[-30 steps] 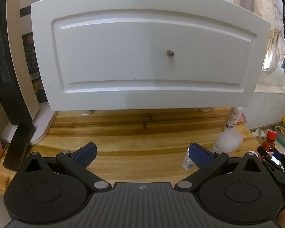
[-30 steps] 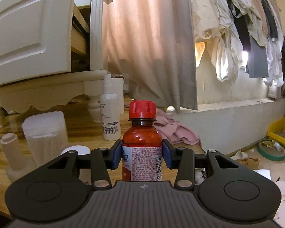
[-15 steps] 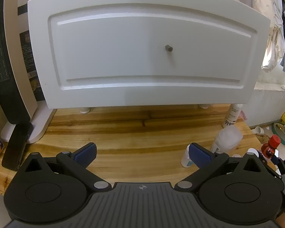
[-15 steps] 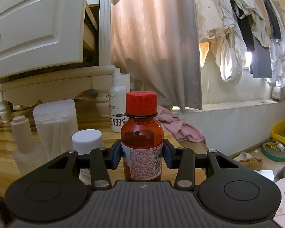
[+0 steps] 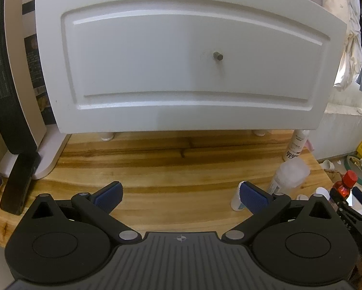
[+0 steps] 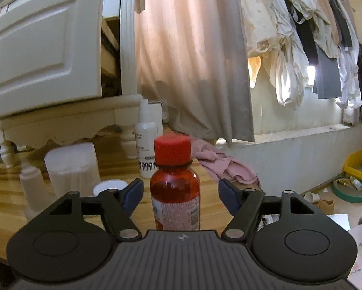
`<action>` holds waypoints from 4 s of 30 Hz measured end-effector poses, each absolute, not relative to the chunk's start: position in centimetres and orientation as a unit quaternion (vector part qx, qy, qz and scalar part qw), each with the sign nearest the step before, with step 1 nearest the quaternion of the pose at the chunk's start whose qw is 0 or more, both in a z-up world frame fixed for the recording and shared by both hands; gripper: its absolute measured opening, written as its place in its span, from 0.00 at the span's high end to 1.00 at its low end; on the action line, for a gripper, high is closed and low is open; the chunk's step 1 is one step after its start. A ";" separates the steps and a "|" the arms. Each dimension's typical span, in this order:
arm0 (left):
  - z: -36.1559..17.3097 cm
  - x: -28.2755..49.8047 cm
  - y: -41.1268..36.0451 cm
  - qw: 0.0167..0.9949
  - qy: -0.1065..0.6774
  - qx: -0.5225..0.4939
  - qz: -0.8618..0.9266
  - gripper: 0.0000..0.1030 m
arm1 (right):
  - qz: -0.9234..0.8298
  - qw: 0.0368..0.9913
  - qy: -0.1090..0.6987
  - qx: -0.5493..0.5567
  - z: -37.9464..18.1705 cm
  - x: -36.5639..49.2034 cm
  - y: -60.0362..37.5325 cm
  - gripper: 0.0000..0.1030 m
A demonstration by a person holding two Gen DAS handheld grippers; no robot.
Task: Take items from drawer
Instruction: 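Lower the brown bottle and open the right gripper to release it, then push the lower drawer front closed with the left gripper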
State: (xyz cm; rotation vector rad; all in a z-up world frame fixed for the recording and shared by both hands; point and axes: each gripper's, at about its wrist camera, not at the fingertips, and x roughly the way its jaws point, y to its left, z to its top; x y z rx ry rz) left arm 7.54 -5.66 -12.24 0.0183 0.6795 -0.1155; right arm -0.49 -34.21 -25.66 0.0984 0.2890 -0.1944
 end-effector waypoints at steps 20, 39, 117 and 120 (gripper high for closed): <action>-9.8 6.5 -4.5 0.953 0.299 -0.002 -0.051 0.00 | -0.029 0.978 0.203 0.032 -10.1 -1.8 -27.7 0.17; -3.4 4.0 -1.7 0.980 0.192 -0.031 -0.038 0.00 | 0.050 0.991 0.122 0.022 0.9 -2.4 -21.8 0.00; -7.1 23.9 -12.0 0.979 0.203 -0.003 0.017 0.00 | 0.072 0.984 0.135 0.087 -4.5 6.2 -28.9 0.00; -7.2 24.8 -12.2 0.979 0.202 -0.003 0.022 0.00 | 0.073 0.985 0.133 0.086 -4.4 6.4 -28.9 0.00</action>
